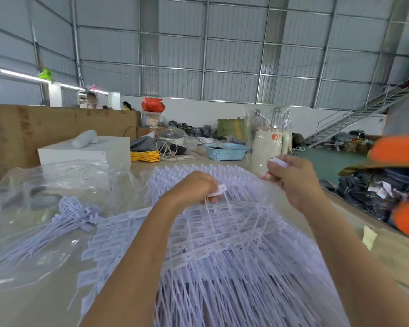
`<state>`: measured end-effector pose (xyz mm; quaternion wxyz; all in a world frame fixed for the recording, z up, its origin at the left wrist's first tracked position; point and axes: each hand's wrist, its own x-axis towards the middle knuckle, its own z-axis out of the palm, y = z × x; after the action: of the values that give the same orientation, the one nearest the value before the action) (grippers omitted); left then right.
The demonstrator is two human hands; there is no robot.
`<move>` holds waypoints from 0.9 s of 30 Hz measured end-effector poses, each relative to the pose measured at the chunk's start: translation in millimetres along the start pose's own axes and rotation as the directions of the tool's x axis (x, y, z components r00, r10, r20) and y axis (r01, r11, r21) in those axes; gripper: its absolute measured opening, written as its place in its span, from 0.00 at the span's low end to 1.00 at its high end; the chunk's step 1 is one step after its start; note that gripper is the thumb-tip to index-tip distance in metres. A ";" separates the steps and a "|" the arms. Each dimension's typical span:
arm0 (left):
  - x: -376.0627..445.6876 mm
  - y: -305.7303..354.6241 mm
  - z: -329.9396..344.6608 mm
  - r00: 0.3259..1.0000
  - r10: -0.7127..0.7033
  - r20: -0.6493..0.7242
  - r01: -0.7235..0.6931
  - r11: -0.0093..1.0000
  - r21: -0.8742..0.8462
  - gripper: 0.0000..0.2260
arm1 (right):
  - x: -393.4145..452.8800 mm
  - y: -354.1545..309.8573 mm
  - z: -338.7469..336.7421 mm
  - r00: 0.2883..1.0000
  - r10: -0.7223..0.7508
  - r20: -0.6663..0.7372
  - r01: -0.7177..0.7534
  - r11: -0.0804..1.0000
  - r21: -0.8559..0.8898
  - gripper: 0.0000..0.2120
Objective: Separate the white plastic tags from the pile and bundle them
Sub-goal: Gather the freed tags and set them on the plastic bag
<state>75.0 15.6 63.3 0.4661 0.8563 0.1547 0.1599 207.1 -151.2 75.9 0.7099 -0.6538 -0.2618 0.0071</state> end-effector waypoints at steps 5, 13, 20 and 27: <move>-5.2 -4.3 0.1 0.994 -0.010 0.106 -0.004 0.992 0.127 0.15 | -23.1 -27.2 12.3 0.971 -0.049 0.233 0.051 0.999 -0.005 0.05; -11.2 -3.0 -4.8 0.992 0.081 0.098 -0.095 0.985 0.142 0.15 | -51.2 -16.0 46.9 0.867 -0.061 0.495 0.267 0.896 -0.356 0.03; -11.8 -2.6 -8.5 0.996 0.077 0.054 -0.084 0.986 0.146 0.08 | -38.3 -28.8 30.7 0.962 -0.173 0.214 0.218 0.953 -0.210 0.05; -5.6 -8.9 -8.5 0.997 0.052 0.053 -0.061 0.982 0.180 0.10 | -27.1 -47.3 -2.7 0.922 -0.381 -0.063 0.371 0.919 -0.133 0.04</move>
<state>65.3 24.2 59.4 0.3850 0.9028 0.1331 0.1378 169.1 -170.1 110.2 0.6687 -0.6320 -0.3509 -0.1738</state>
